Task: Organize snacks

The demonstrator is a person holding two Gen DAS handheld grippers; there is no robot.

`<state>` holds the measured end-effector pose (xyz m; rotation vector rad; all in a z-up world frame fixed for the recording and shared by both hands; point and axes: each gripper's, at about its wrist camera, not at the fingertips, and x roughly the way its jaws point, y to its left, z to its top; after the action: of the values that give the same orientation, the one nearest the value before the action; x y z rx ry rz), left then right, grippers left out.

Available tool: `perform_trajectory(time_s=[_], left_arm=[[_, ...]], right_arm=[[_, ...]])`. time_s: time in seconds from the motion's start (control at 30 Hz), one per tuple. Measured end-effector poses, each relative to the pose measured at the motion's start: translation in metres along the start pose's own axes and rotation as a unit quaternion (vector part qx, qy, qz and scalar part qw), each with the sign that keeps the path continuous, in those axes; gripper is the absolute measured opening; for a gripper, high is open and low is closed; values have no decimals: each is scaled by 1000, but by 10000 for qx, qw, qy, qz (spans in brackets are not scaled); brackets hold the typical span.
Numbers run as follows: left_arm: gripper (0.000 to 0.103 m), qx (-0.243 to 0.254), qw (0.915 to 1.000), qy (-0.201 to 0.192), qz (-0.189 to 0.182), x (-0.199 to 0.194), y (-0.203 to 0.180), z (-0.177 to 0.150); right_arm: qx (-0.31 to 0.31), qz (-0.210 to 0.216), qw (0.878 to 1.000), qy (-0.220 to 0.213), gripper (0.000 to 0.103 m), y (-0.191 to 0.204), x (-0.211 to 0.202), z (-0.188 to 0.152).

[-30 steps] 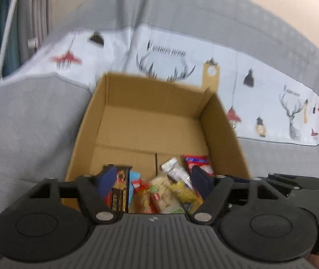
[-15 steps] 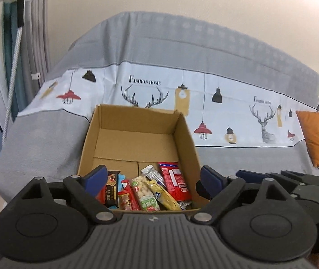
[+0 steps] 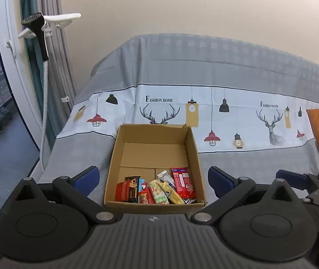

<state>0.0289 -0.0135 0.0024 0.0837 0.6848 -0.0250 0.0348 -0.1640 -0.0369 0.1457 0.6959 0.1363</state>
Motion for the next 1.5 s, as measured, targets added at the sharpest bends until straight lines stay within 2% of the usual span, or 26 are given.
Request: perform_trajectory(time_s=[0.13, 0.37, 0.57, 1.5], left_arm=[[103, -8, 9996, 249, 147, -8, 0, -1], [103, -26, 9988, 279, 406, -11, 0, -6], [103, 11, 9985, 377, 405, -8, -2, -6], [103, 63, 9982, 440, 407, -8, -5, -7]], right_arm=[[23, 16, 9999, 112, 100, 0, -12, -3], [41, -11, 9997, 227, 100, 6, -14, -7], [102, -15, 9993, 368, 100, 4, -9, -8], [164, 20, 9989, 428, 100, 1, -9, -10]])
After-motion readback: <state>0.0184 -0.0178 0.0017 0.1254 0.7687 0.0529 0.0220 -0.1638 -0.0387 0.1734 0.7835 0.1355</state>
